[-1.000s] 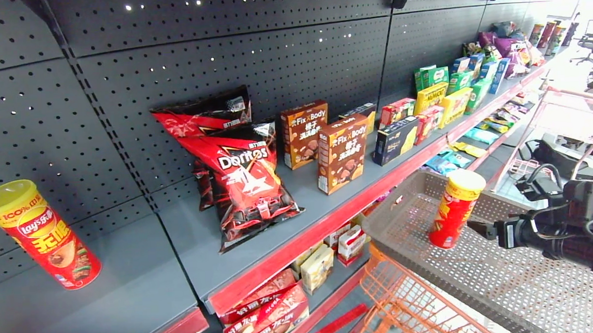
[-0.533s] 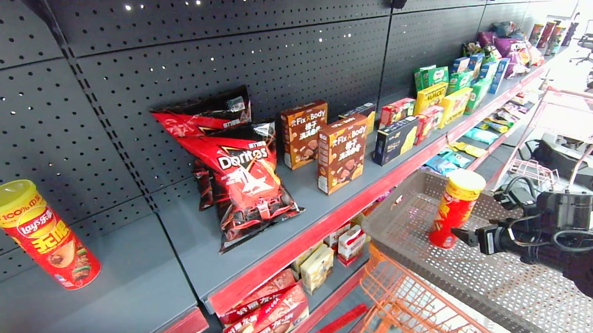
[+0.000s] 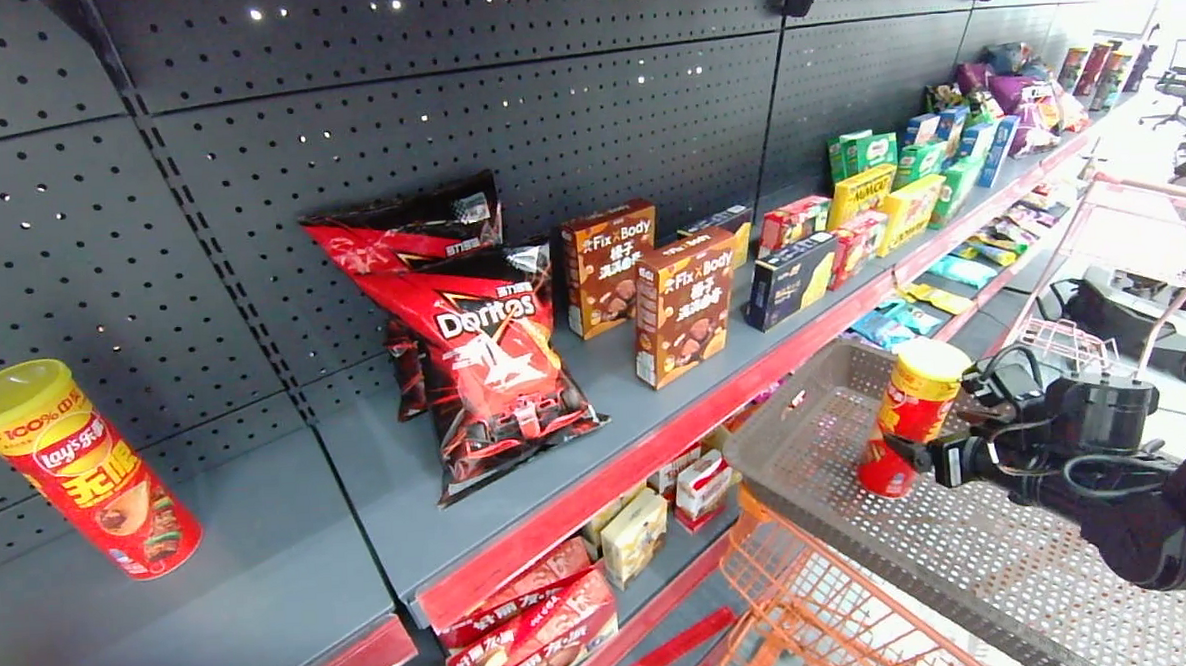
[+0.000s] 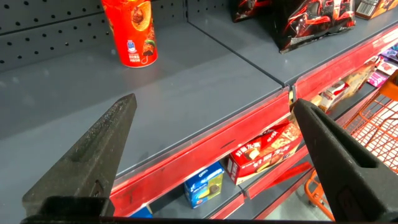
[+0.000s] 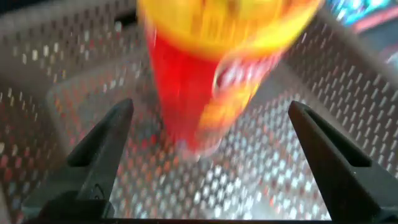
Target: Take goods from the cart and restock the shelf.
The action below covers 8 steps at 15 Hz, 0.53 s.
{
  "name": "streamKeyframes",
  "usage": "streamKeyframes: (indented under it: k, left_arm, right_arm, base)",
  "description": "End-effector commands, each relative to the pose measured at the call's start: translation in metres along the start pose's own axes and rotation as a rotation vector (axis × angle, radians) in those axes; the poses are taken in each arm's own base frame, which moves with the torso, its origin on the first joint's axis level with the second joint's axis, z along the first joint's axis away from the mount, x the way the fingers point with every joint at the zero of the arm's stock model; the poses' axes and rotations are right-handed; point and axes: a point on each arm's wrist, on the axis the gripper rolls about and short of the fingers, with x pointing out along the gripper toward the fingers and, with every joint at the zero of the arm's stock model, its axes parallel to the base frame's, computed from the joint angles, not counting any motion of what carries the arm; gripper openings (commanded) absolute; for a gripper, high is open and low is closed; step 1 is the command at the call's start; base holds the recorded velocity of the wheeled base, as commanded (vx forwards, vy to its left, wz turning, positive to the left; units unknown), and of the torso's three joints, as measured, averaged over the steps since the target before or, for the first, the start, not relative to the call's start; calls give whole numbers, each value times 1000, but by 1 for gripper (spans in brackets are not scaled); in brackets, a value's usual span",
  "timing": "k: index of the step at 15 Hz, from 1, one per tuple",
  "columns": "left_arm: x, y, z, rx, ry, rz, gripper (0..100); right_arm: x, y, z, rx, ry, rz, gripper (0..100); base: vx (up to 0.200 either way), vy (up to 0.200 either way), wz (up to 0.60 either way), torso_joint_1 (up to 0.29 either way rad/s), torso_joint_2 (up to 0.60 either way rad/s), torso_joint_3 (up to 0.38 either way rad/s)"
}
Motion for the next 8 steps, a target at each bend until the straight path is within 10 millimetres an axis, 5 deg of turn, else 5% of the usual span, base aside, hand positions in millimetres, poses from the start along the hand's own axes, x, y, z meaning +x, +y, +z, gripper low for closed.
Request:
streamKeyframes:
  k: [1,4,5,8]
  left_arm:
    - [0,0,0,0,1,1,100]
    - [0,0,0,0,1,1,100]
    - [0,0,0,0,1,1,100]
    - [0,0,0,0,1,1,100]
  right_arm:
    - [12,6,-3,-7,-12,19,100]
    - [46,5,-6,-79,-56,19,100]
    - [51,7,-7,-86,-66,22,0]
    - [63,8,-12,-156,-151,4,0]
  base:
    - [0,0,0,0,0,0]
    - [0,0,0,0,0,0]
    - [0,0,0,0,0,0]
    - [0,0,0,0,0,0]
